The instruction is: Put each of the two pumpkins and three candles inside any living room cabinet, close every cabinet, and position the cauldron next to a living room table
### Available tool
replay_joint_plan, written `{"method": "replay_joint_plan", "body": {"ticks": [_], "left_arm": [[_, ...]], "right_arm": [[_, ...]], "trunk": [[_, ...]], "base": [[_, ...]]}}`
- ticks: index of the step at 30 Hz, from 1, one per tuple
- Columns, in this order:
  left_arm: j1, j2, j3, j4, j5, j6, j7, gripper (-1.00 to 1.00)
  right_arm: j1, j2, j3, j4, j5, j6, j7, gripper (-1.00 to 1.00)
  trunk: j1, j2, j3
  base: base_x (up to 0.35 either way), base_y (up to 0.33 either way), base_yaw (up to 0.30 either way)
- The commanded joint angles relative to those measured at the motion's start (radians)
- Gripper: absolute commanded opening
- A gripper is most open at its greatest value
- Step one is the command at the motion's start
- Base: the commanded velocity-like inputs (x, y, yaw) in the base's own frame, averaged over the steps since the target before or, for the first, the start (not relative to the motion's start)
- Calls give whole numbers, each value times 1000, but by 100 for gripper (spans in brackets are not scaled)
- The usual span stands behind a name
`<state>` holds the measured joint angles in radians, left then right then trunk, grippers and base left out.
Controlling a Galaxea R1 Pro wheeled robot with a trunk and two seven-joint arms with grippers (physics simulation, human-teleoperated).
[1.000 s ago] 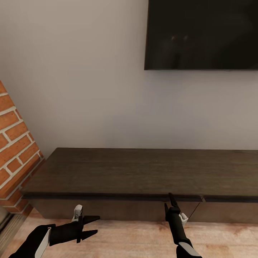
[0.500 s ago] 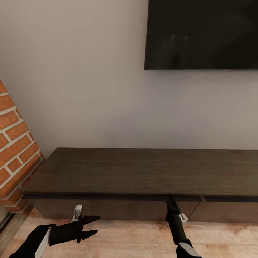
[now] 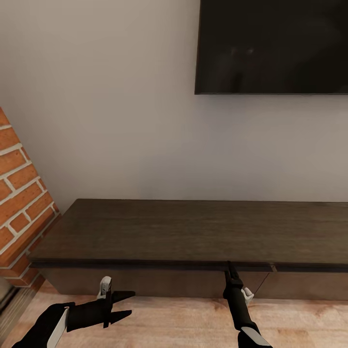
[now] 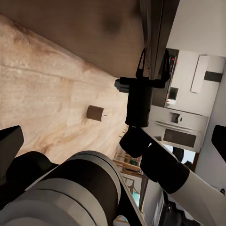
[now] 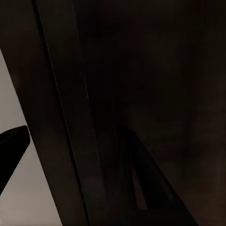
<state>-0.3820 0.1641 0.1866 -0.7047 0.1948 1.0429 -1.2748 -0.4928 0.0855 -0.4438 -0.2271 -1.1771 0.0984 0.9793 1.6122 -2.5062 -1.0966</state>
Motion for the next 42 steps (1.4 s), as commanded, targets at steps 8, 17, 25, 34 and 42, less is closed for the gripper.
{"method": "replay_joint_plan", "body": {"ticks": [8, 17, 25, 34, 42], "left_arm": [[0, 0, 0, 0, 0, -1, 0, 100], [0, 0, -1, 0, 0, 0, 0, 100], [0, 0, -1, 0, 0, 0, 0, 100], [0, 0, -1, 0, 0, 0, 0, 100], [0, 0, -1, 0, 0, -1, 0, 100]], "right_arm": [[-1, -1, 0, -2, -3, 3, 4, -100], [-1, 0, 0, -2, -3, 3, 4, -100], [0, -1, 1, -2, -3, 3, 4, -100], [-1, -1, 0, -2, -3, 3, 4, -100], [0, 0, 0, -2, -3, 3, 4, -100]], "trunk": [[0, 0, 0], [0, 0, 0], [0, 0, 0], [0, 0, 0], [0, 0, 0]], "base": [[-14, 0, 0], [-86, 0, 0], [-2, 0, 0], [0, 0, 0], [66, 0, 0]]}}
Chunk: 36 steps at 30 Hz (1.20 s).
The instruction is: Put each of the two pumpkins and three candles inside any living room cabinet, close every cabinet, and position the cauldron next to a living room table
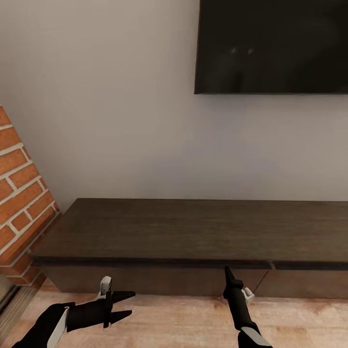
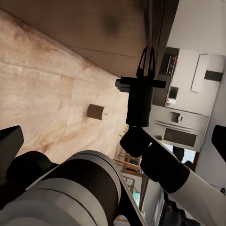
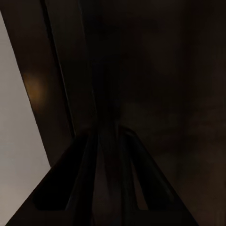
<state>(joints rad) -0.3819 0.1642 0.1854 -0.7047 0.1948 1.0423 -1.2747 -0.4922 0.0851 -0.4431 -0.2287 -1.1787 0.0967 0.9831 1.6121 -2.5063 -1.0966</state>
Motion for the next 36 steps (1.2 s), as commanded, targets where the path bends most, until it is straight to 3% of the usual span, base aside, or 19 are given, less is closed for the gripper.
{"method": "replay_joint_plan", "body": {"ticks": [1, 30, 36], "left_arm": [[0, 0, -1, 0, 0, 0, 0, 100], [0, 0, -1, 0, 0, -1, 0, 100], [0, 0, -3, 0, 0, -1, 0, 100]], "right_arm": [[-1, 0, 0, 0, -1, 5, 0, -100], [-1, 0, 0, 0, -1, 5, 0, -100], [-1, -1, 0, 0, -1, 5, 0, -100]], "trunk": [[0, 0, 0], [0, 0, 0], [0, 0, 0]], "base": [[53, 0, 0], [3, 0, 0], [-205, 0, 0]]}}
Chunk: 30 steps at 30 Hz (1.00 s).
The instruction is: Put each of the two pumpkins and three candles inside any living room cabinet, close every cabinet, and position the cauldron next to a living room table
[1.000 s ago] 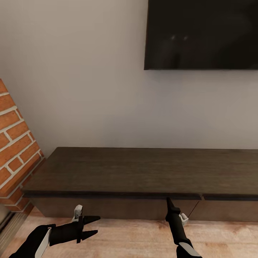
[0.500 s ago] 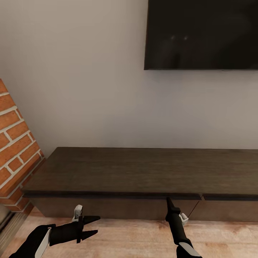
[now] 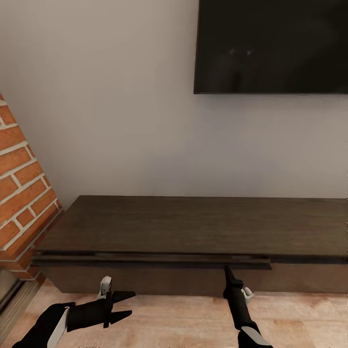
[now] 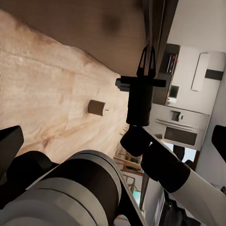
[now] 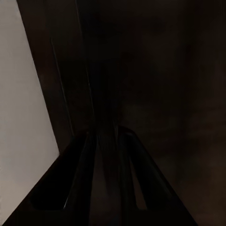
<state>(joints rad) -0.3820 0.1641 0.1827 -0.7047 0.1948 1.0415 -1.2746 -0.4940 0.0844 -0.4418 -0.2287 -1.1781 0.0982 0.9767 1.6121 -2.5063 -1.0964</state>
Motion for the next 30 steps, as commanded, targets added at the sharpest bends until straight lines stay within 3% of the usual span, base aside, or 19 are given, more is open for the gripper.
{"method": "replay_joint_plan", "body": {"ticks": [1, 30], "left_arm": [[0, 0, 0, 0, 0, 0, 0, 100], [0, 0, 0, 0, 0, 0, 1, 100]], "right_arm": [[1, 0, -1, 0, -2, 3, 7, -100], [0, 0, -1, 0, -2, 3, 7, -100]], "trunk": [[0, 0, 0], [0, 0, 0]], "base": [[-99, 0, 0], [-95, 0, 0]]}}
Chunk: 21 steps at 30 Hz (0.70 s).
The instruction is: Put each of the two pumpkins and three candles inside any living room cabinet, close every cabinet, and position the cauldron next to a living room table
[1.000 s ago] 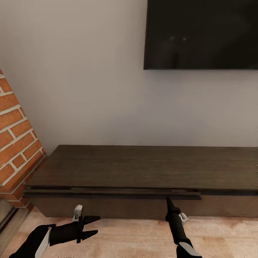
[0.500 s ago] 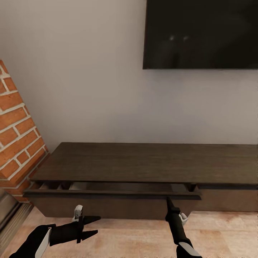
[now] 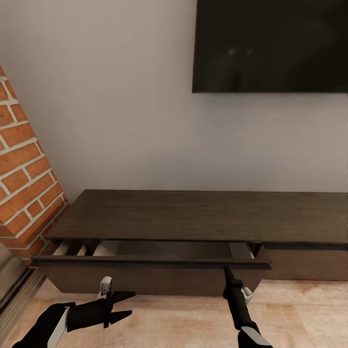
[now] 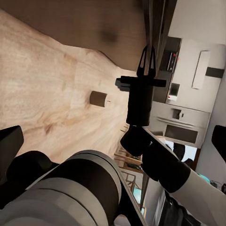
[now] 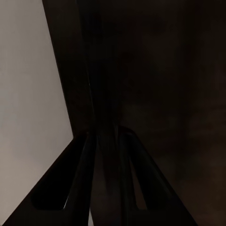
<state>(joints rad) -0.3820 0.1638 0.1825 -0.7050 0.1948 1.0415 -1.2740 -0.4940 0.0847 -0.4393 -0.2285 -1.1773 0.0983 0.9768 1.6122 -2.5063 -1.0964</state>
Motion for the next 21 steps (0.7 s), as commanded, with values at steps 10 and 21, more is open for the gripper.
{"method": "replay_joint_plan", "body": {"ticks": [10, 21], "left_arm": [[0, 0, 0, 0, 0, 0, 0, 100], [0, 0, 0, 1, 0, 0, 0, 100]], "right_arm": [[1, 0, -4, 0, -2, 3, 6, -100], [0, 0, -4, 0, -2, 3, 6, -100]], "trunk": [[0, 0, 0], [0, 0, 0]], "base": [[-79, 0, 0], [-77, 0, 0]]}}
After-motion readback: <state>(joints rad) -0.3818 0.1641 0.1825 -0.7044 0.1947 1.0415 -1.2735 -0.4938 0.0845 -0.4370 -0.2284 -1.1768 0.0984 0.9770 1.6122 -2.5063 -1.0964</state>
